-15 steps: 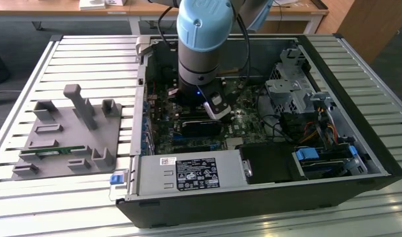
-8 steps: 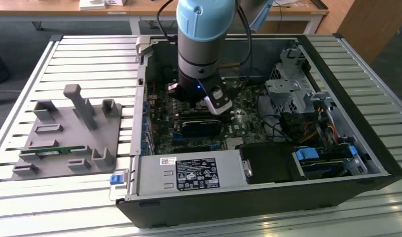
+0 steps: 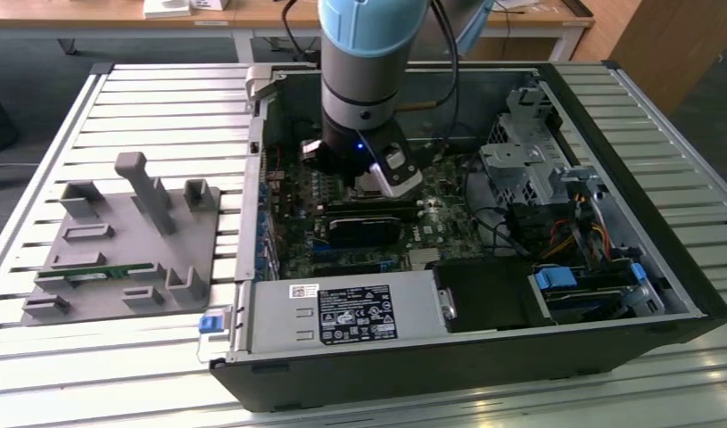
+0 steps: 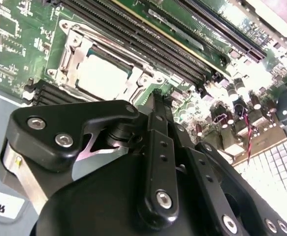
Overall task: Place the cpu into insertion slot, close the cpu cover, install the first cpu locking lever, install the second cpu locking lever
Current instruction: 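Install the second cpu locking lever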
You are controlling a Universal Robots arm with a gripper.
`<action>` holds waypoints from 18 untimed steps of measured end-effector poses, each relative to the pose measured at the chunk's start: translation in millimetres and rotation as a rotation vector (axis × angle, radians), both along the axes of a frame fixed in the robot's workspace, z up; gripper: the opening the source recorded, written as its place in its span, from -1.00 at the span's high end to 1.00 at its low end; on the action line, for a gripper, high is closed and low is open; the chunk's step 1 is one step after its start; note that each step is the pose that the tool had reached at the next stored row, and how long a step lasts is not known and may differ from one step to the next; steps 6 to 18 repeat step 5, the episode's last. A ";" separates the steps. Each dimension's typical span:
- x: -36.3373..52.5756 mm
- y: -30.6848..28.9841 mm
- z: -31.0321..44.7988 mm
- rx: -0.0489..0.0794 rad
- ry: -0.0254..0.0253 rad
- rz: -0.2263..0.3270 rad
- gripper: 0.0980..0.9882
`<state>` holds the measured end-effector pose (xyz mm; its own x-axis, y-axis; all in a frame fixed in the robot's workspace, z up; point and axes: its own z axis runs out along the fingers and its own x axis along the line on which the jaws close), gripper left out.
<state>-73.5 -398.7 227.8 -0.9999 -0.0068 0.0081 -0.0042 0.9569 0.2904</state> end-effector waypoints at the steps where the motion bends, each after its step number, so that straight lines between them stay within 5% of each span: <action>1: 0.0 0.0 1.3 0.001 0.0001 0.000 0.98; 18: 0.1 0.0 2.8 0.002 0.0000 0.000 0.98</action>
